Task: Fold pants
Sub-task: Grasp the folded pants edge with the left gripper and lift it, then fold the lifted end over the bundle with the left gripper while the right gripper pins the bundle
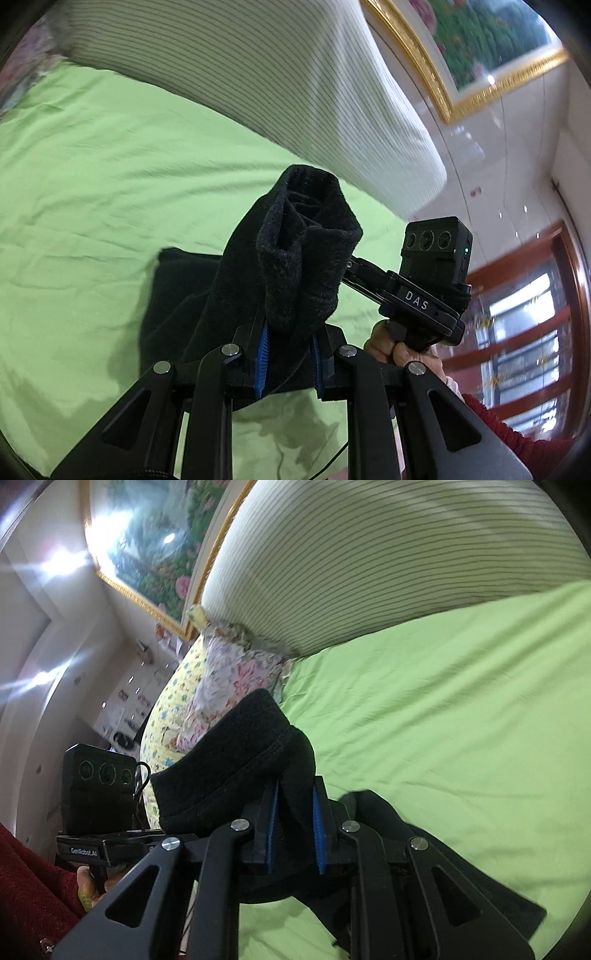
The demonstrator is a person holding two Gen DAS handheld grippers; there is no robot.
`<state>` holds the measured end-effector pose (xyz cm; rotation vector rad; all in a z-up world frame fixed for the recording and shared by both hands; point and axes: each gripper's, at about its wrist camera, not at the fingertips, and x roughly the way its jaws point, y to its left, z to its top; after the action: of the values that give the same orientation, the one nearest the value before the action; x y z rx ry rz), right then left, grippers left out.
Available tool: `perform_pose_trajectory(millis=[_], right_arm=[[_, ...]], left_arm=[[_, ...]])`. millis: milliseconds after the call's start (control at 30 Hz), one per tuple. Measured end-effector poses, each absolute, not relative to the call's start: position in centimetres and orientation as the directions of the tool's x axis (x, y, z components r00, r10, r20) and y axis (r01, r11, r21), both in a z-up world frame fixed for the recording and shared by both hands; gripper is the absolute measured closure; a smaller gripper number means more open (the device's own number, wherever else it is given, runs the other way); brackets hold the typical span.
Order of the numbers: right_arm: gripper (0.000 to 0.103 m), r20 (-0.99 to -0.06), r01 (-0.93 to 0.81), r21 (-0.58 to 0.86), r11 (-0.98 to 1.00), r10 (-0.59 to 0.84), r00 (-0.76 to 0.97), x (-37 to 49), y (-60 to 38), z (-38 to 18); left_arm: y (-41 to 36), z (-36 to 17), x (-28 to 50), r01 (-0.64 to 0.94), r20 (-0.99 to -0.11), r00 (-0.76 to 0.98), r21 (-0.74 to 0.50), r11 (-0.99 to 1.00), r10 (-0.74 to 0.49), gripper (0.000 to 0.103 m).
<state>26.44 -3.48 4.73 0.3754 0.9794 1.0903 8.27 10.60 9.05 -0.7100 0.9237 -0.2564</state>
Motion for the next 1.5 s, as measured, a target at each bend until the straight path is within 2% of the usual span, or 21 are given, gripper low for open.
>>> perform_pose_trajectory(millis=[333, 667, 800, 1033, 1100, 1133, 1167, 1200, 1233, 1267, 1500], right_arm=[[0.086, -0.482, -0.470, 0.717, 0.515, 0.853, 0.199, 25.4, -9.4, 2.2], [0.085, -0.560, -0.371, 0.706, 0.603, 0.797, 0.227, 25.4, -12.9, -1.2], [0.084, -0.581, -0.345, 0.696, 0.630, 0.776, 0.244, 25.4, -13.8, -1.6], [0.084, -0.618, -0.256, 0.681, 0.687, 0.726, 0.302, 24.5, -16.3, -1.9], [0.084, -0.629, -0.226, 0.674, 0.703, 0.707, 0.323, 24.3, -17.0, -2.0], [0.080, -0.634, -0.207, 0.672, 0.711, 0.697, 0.335, 24.2, -17.5, -2.0], [0.069, -0.643, -0.180, 0.667, 0.723, 0.681, 0.349, 24.0, -18.1, -2.1], [0.063, -0.651, -0.160, 0.664, 0.730, 0.670, 0.356, 23.9, -18.4, -2.2], [0.053, -0.659, -0.140, 0.660, 0.738, 0.658, 0.363, 23.7, -18.8, -2.2], [0.048, -0.666, -0.122, 0.655, 0.746, 0.646, 0.372, 23.6, -19.1, -2.2], [0.047, -0.682, -0.078, 0.626, 0.776, 0.593, 0.428, 22.5, -20.5, -1.0]], left_arm=[[3.9, 6.7, 9.8, -0.014, -0.689, 0.481, -0.625, 0.781, -0.543, 0.086], [-1.5, 3.3, 11.4, 0.042, -0.775, 0.407, -0.513, 0.857, -0.483, 0.085], [-3.2, 3.1, 12.0, 0.078, -0.777, 0.390, -0.507, 0.858, -0.494, 0.076], [-5.5, 1.6, 13.1, 0.119, -0.788, 0.325, -0.514, 0.849, -0.522, 0.068], [-5.9, 1.4, 13.3, 0.128, -0.788, 0.304, -0.524, 0.842, -0.536, 0.063], [-5.9, 1.5, 13.3, 0.132, -0.785, 0.301, -0.527, 0.839, -0.541, 0.060], [-5.8, 1.6, 13.4, 0.133, -0.781, 0.302, -0.533, 0.836, -0.546, 0.055], [-5.7, 1.7, 13.5, 0.133, -0.775, 0.304, -0.541, 0.831, -0.554, 0.050], [-5.5, 1.9, 13.5, 0.132, -0.770, 0.307, -0.547, 0.826, -0.559, 0.049], [-5.4, 2.0, 13.7, 0.132, -0.767, 0.311, -0.551, 0.824, -0.562, 0.048], [-3.3, 2.9, 13.8, 0.107, -0.750, 0.343, -0.567, 0.817, -0.565, 0.047]])
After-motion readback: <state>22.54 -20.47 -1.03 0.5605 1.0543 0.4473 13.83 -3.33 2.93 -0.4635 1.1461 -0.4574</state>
